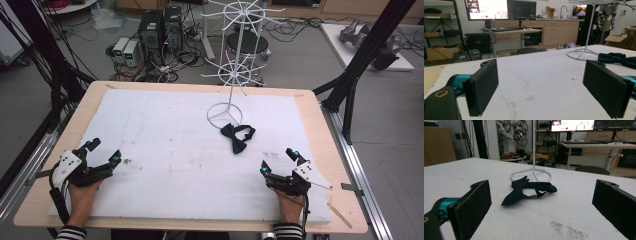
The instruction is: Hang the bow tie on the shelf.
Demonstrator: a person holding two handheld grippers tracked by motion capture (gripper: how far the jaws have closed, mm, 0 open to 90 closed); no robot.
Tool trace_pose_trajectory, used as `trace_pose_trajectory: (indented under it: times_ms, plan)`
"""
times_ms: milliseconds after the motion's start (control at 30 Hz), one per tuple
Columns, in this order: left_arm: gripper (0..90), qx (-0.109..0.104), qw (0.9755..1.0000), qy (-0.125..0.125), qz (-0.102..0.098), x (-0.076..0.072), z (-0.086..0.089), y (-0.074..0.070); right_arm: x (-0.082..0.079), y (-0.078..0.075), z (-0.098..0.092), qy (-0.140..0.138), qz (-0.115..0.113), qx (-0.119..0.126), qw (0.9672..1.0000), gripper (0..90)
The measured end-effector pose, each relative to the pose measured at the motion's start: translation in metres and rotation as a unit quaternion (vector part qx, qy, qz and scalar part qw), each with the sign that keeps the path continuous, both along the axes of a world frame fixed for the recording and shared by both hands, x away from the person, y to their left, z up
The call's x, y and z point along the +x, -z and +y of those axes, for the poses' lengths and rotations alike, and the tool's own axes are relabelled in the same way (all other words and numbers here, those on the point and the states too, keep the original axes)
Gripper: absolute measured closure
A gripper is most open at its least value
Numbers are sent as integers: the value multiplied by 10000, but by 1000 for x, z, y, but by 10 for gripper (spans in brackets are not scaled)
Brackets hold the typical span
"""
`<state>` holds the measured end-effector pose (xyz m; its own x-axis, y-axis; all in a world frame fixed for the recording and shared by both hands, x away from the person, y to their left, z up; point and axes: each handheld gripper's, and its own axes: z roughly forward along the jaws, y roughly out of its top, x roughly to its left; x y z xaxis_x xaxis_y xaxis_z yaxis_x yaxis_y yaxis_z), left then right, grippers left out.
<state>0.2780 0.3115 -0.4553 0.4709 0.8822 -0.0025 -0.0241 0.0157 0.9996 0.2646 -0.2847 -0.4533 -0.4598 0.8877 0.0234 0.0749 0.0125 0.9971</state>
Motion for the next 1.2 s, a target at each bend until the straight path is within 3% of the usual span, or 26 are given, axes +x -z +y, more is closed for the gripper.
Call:
trace_pose_trajectory:
  times_ms: [800, 1033, 1200]
  plan:
    - [135, 12, 10000, 0, 1, 0, 0, 0, -1, 0, -1, 92, -3, 74, 9999, 12]
    - [135, 18, 10000, -2, 6, 0, 0, 0, 4, -2, -3, -39, 281, 178, 9994, 12]
    - [135, 14, 10000, -2, 15, 0, 0, 0, 4, -3, -5, -15, 313, 277, 9991, 12]
